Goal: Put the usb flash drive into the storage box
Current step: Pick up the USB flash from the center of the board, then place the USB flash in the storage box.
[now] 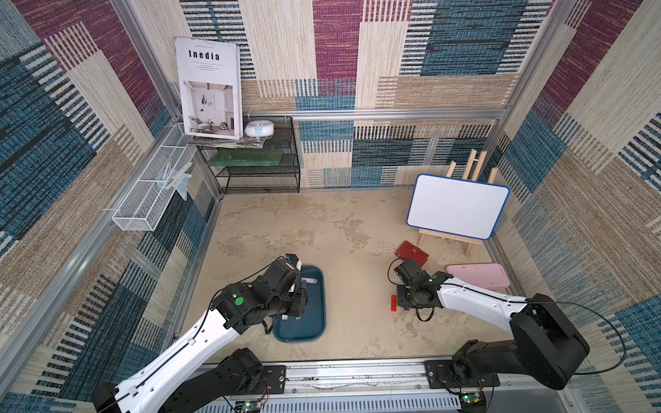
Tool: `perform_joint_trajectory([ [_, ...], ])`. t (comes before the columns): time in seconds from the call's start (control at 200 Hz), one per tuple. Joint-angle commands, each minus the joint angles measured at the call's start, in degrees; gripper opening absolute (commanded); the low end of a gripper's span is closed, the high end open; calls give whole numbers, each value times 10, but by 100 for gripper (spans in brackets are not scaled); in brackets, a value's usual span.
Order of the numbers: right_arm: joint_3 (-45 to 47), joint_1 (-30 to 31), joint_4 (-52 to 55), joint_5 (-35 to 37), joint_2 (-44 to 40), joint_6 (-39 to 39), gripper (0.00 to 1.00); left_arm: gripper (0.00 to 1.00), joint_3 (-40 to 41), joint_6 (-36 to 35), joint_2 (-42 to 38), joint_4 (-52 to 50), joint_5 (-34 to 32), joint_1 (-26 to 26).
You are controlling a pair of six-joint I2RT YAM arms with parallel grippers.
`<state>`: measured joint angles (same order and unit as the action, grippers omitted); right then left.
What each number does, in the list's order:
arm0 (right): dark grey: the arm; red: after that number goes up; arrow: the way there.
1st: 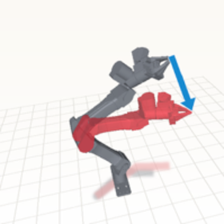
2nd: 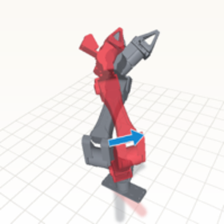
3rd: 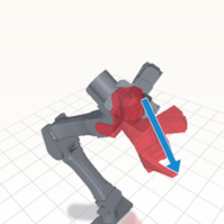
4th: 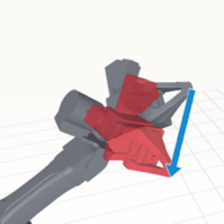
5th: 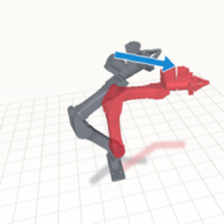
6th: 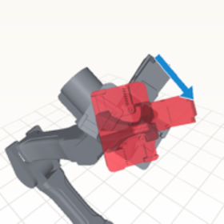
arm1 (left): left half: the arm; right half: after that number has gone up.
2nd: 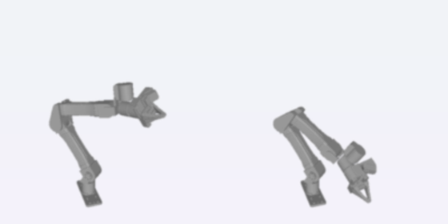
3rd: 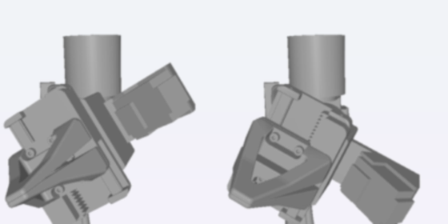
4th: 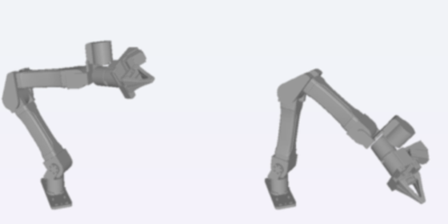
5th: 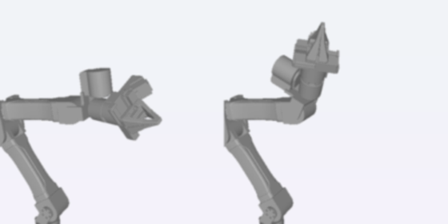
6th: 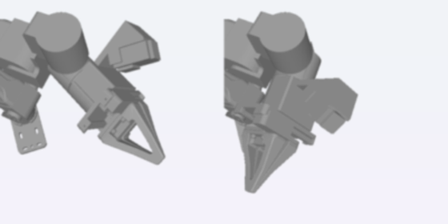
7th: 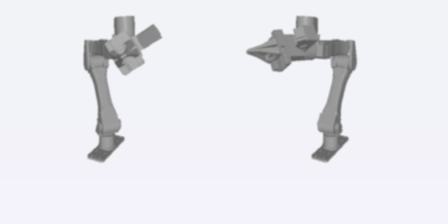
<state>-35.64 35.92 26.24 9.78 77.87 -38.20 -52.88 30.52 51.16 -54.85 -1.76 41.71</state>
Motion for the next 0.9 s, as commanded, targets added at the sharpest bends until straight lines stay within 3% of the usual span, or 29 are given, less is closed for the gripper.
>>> perform_joint_trajectory([
  [0.0,-3,0,18,-5,-1,-1,20,49,0,-1,-1,4,-7,-1],
  [0.26,-66,9,49,-21,-57,12,17,49,-1,4,-18,-1,-25,-1],
  [0.421,-113,64,21,-85,-69,-20,16,49,-6,12,-24,-10,-49,-1],
  [0.651,-247,189,-35,-108,54,-73,15,49,-11,31,-47,-30,-106,-12],
  [0.891,-398,266,-25,-100,210,-87,15,51,-9,45,-77,-39,-138,-23],
])
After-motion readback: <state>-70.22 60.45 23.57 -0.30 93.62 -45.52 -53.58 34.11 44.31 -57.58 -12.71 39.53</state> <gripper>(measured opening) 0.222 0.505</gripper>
